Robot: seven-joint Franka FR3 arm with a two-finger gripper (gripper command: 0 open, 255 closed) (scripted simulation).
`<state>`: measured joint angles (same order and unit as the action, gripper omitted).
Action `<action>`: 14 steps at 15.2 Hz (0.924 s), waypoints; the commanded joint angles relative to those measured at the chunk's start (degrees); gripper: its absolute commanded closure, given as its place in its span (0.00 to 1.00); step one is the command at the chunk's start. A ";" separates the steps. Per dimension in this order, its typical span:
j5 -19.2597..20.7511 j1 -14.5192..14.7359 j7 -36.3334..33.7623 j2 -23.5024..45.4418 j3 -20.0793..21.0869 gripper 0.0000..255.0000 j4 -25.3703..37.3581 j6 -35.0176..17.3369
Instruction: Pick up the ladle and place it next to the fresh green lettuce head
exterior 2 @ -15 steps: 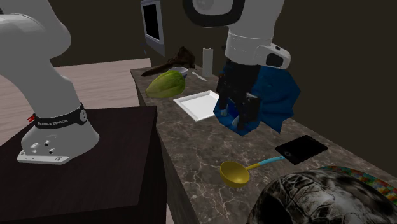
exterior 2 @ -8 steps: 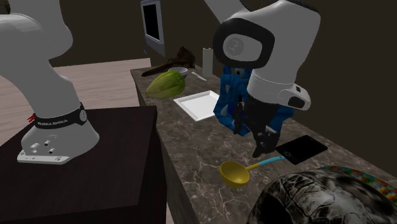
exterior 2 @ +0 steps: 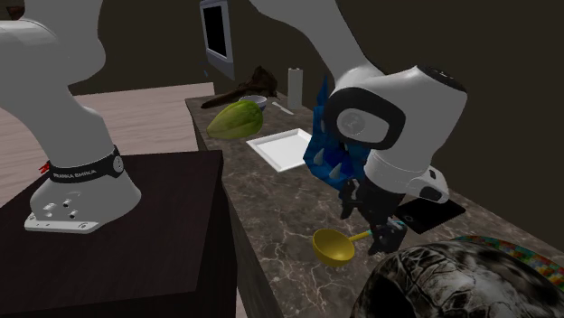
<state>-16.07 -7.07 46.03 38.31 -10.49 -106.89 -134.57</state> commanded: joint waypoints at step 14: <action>-0.77 -0.35 0.61 2.56 0.66 1.00 0.11 -2.43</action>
<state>-16.83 -7.46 46.64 40.82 -9.89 -106.73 -137.03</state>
